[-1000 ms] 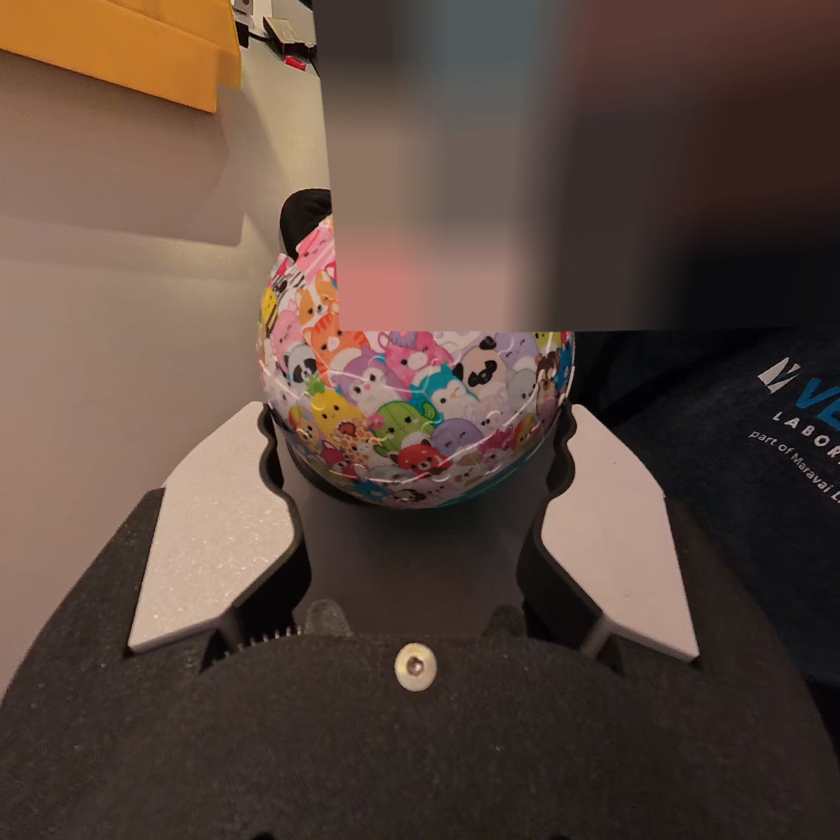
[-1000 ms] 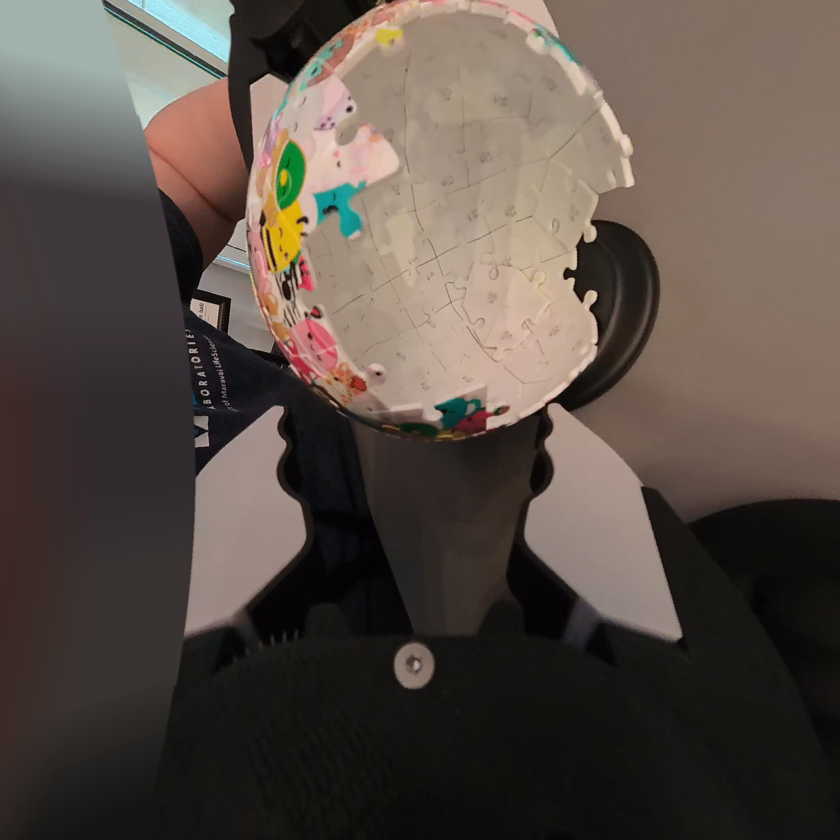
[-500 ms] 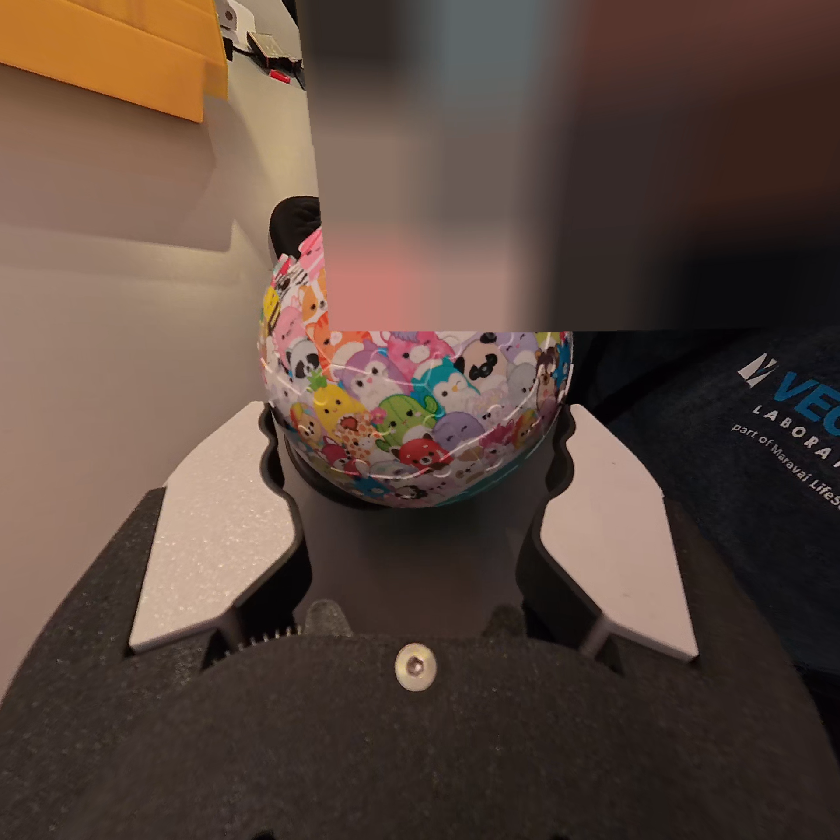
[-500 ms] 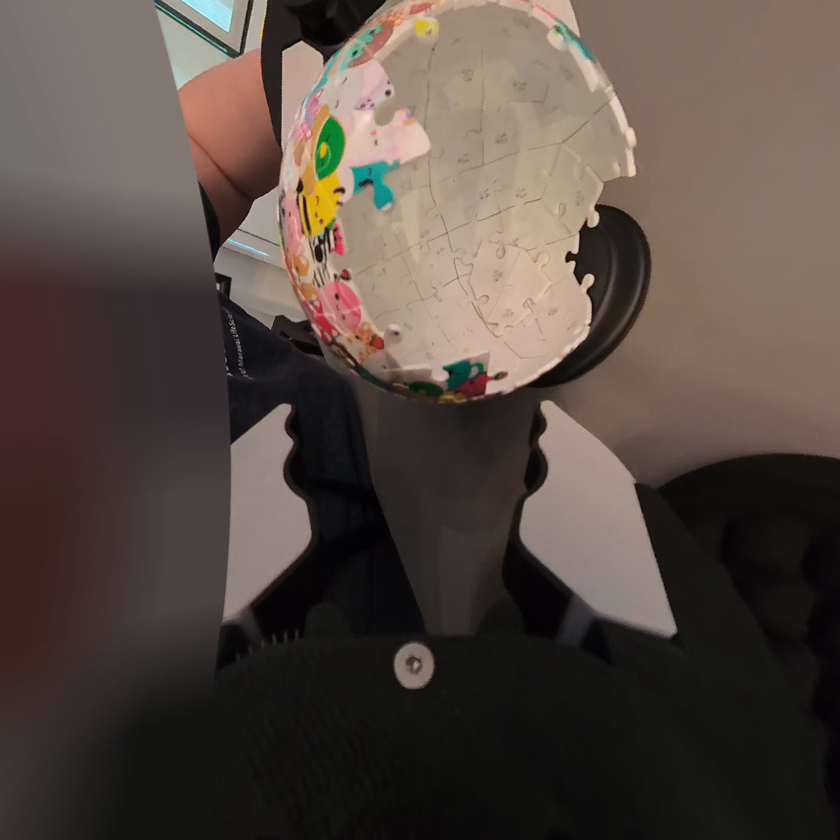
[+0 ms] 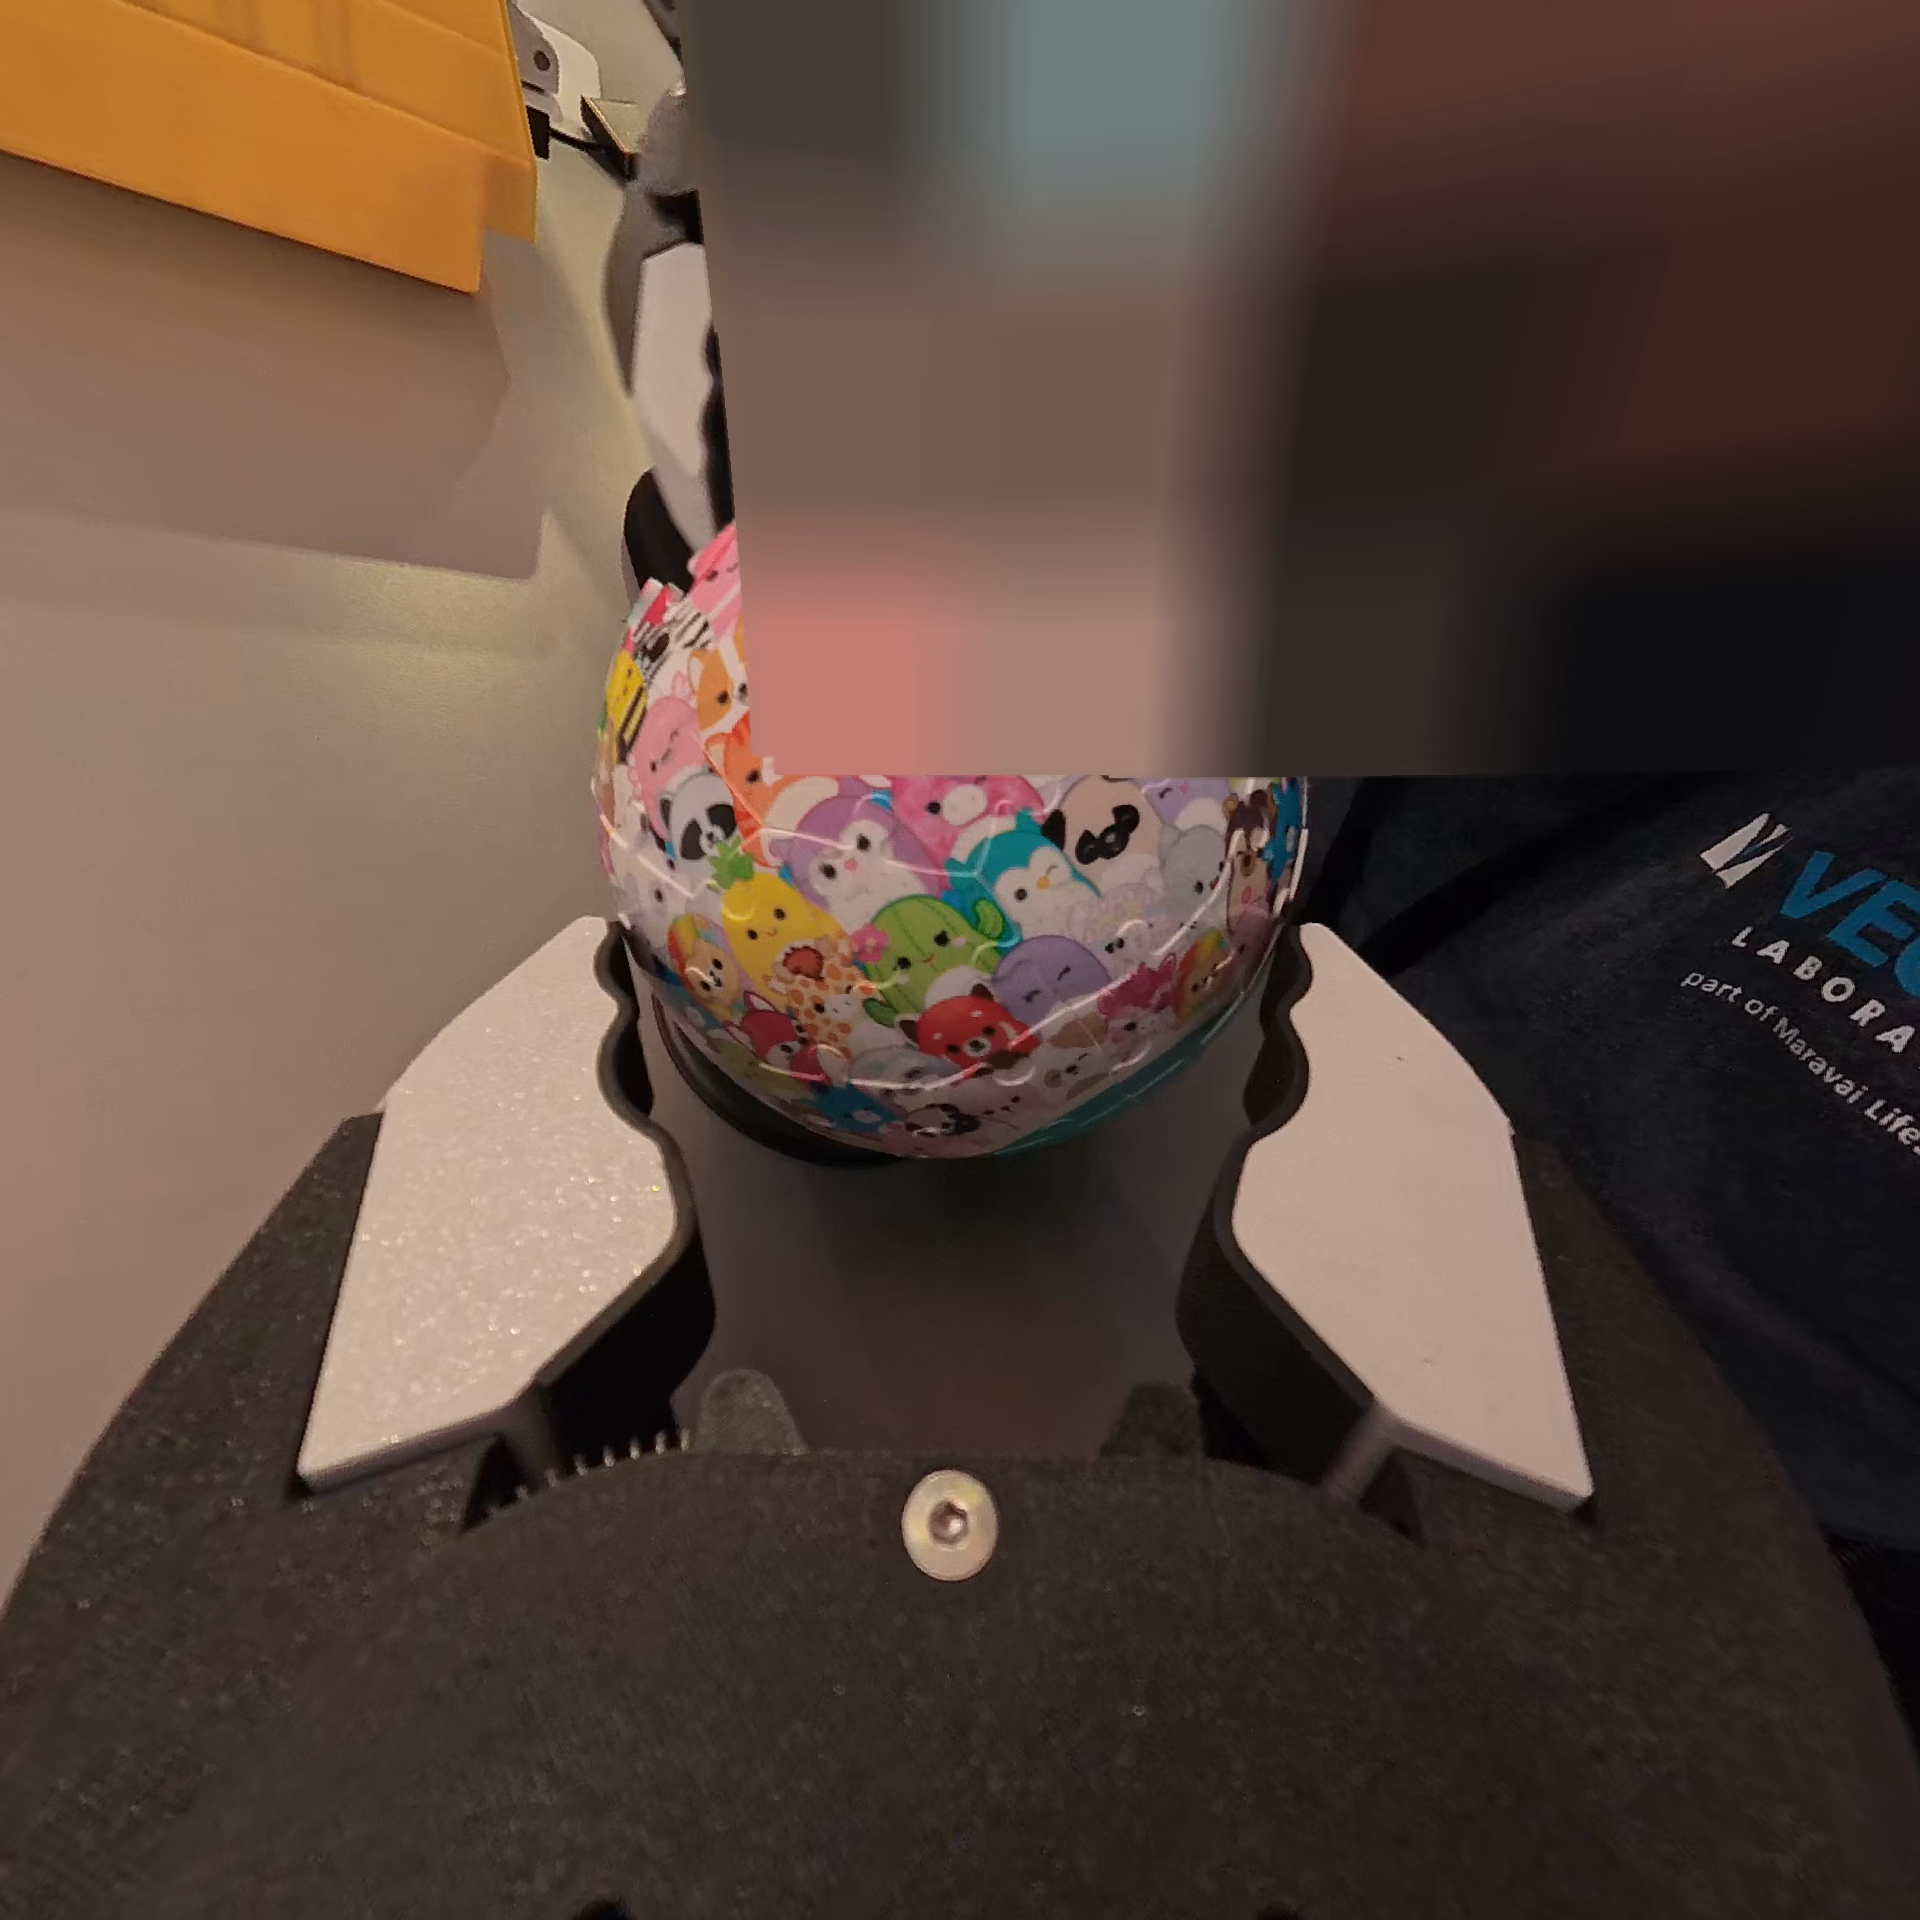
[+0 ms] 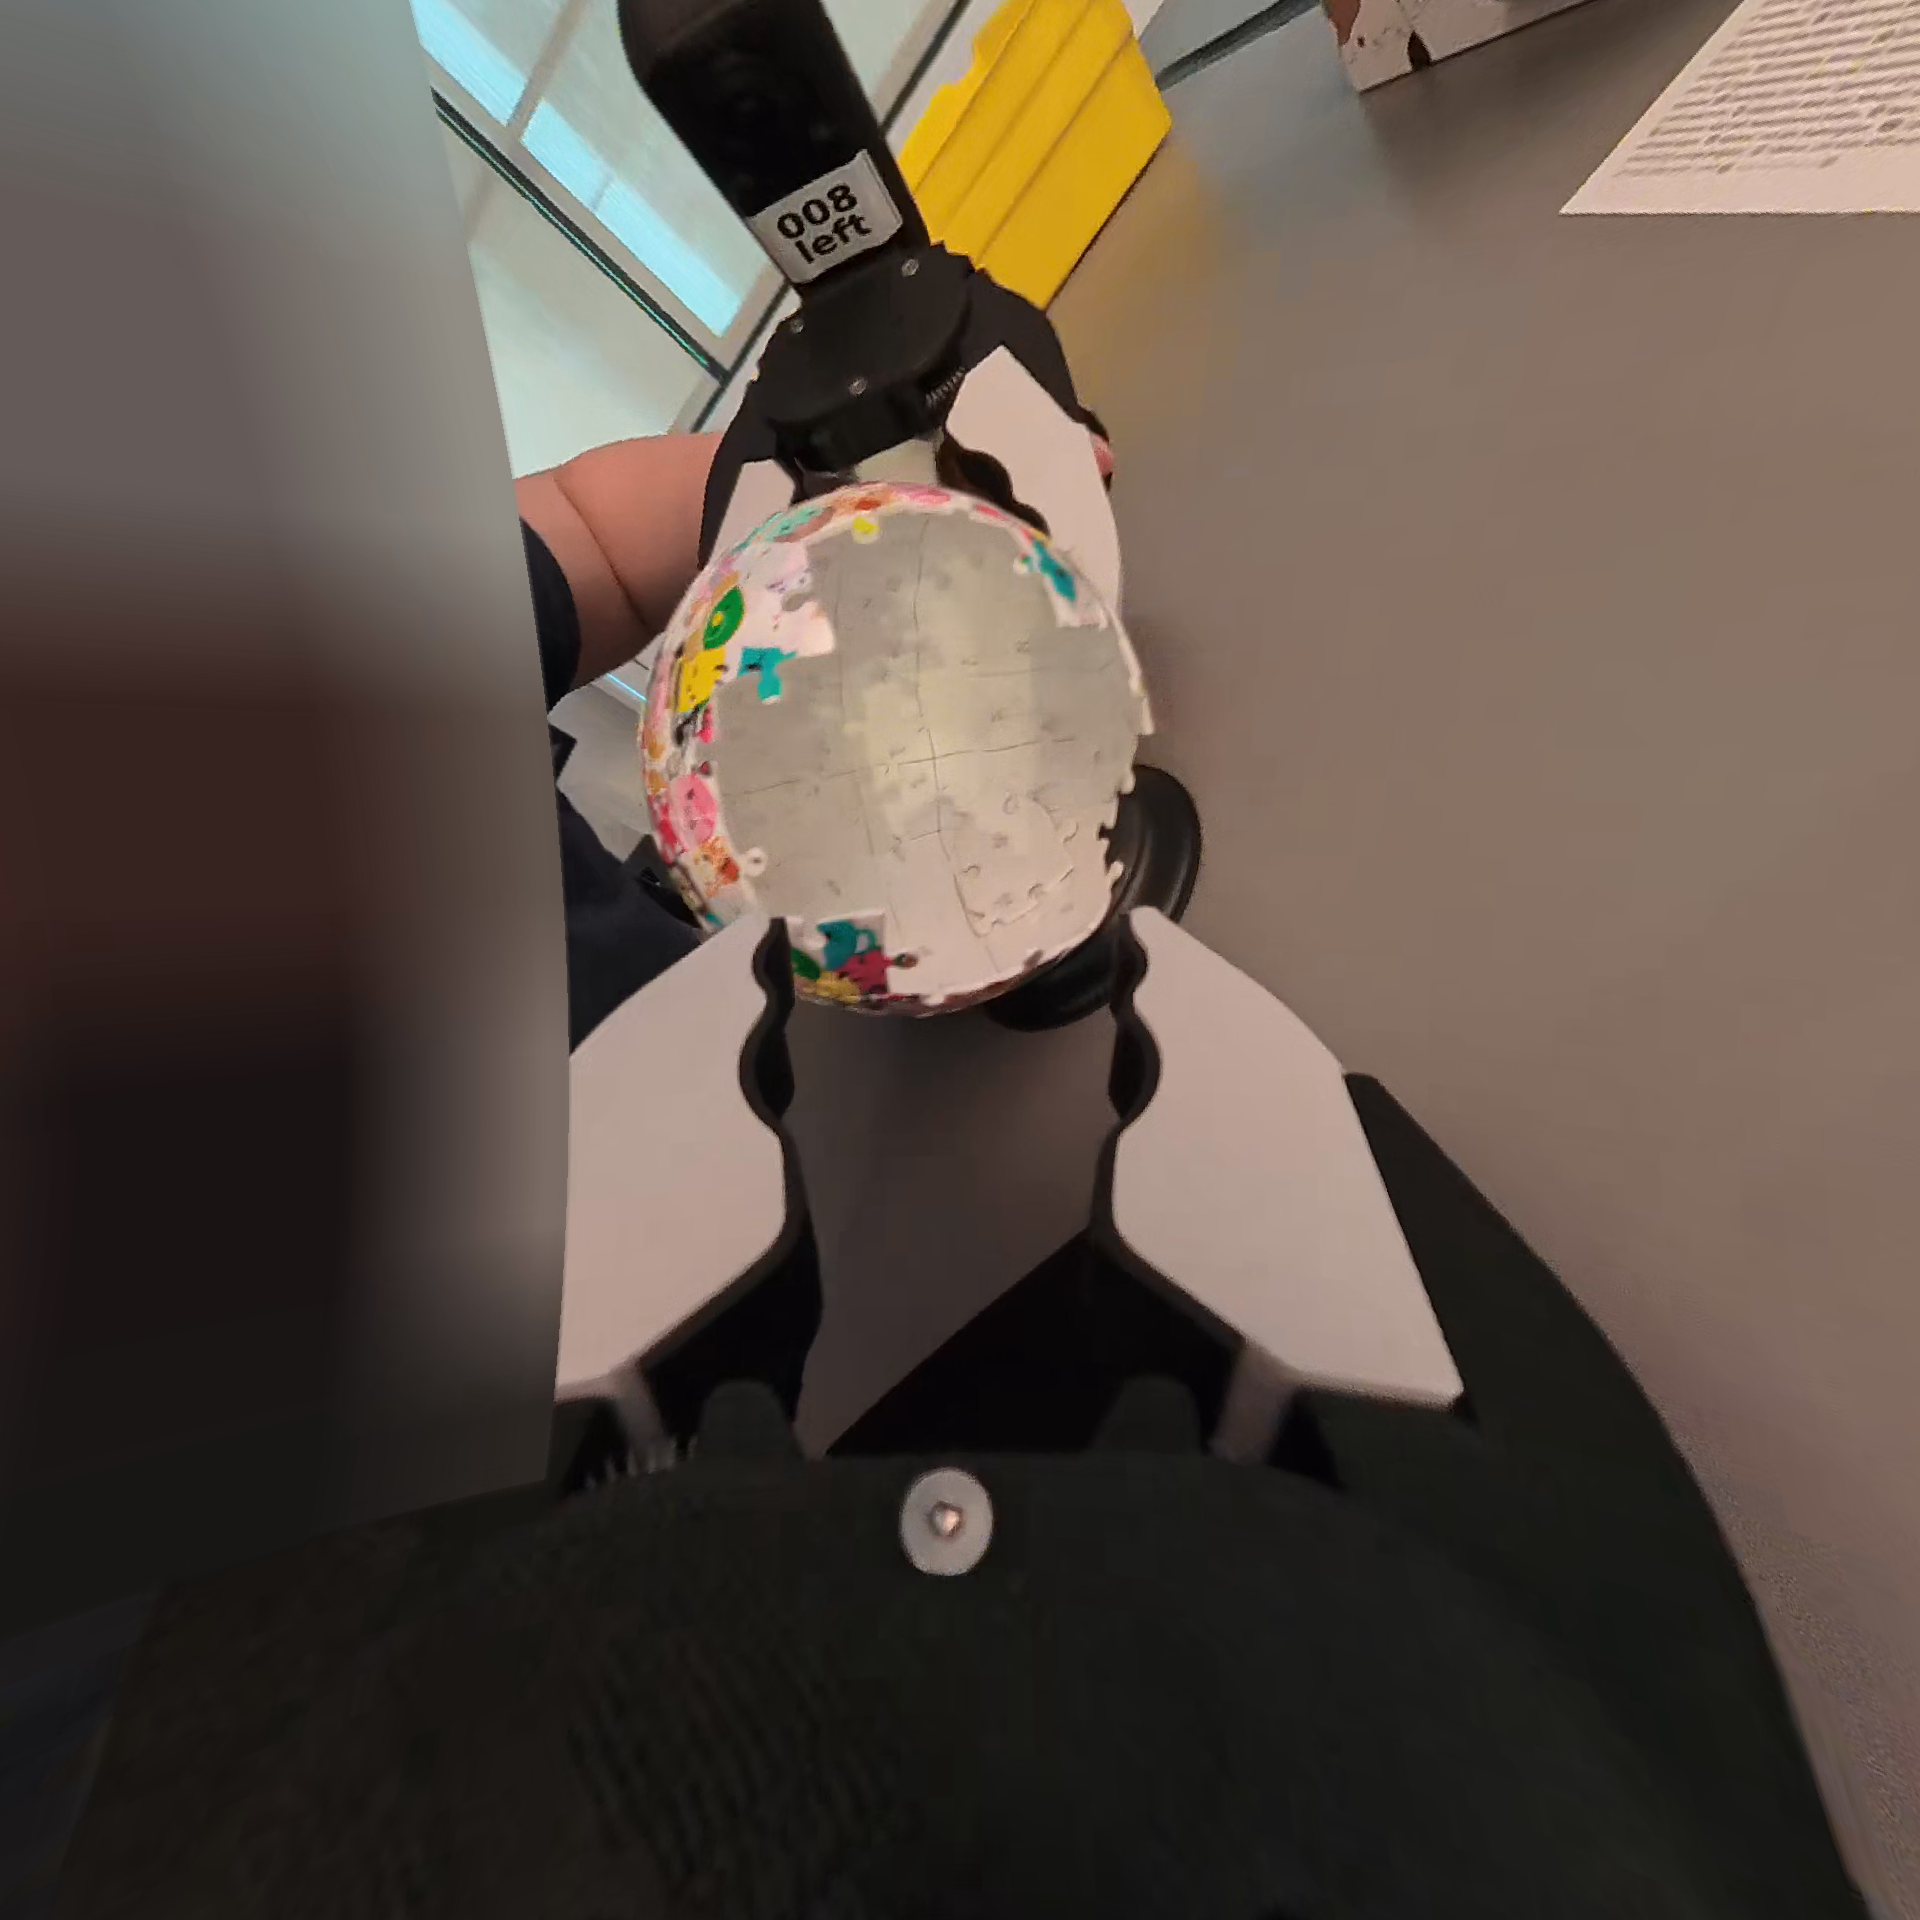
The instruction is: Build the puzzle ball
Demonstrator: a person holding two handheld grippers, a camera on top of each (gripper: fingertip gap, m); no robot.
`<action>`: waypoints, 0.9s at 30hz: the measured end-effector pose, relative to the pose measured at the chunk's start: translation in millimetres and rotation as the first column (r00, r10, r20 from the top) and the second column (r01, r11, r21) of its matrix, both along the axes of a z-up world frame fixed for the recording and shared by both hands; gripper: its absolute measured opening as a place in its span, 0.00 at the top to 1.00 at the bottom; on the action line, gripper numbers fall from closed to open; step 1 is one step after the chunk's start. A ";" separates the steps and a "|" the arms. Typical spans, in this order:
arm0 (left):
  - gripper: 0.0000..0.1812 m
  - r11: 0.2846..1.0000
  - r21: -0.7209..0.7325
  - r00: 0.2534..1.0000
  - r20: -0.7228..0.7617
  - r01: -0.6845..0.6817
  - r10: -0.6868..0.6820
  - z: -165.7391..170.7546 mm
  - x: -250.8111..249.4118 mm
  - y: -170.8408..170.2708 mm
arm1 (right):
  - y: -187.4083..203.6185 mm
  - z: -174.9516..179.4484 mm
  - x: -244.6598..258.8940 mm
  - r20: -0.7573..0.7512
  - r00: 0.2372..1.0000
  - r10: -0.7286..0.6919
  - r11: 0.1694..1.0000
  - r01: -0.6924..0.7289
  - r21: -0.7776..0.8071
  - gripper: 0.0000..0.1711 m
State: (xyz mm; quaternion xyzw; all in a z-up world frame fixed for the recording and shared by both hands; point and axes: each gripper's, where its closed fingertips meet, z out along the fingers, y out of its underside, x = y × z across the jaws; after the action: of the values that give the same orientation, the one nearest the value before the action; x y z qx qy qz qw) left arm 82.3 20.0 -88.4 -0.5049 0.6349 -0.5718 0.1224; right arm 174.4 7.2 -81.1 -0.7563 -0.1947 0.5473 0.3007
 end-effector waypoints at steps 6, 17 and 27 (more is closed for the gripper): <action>0.39 1.000 -0.024 1.000 -0.009 -0.011 0.011 3.3 -0.3 0.9 | 27.1 3.5 -2.5 -0.089 0.996 0.017 0.999 -0.014 0.037 0.66; 0.39 0.998 -0.052 0.999 -0.025 -0.023 0.022 4.4 0.6 2.1 | 48.4 -14.4 -27.2 0.075 0.986 0.147 0.987 -0.151 0.056 0.67; 0.40 0.982 -0.189 1.000 -0.001 -0.027 0.027 17.4 3.3 9.1 | 53.4 -32.9 -47.9 0.199 0.945 0.259 0.960 -0.274 0.050 0.66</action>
State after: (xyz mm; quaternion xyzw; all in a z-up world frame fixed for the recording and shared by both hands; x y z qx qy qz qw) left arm 85.5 29.1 -70.9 -0.5223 0.5710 -0.6280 0.0821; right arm 126.6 60.6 -114.1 -0.7597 -0.3443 0.5000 0.2329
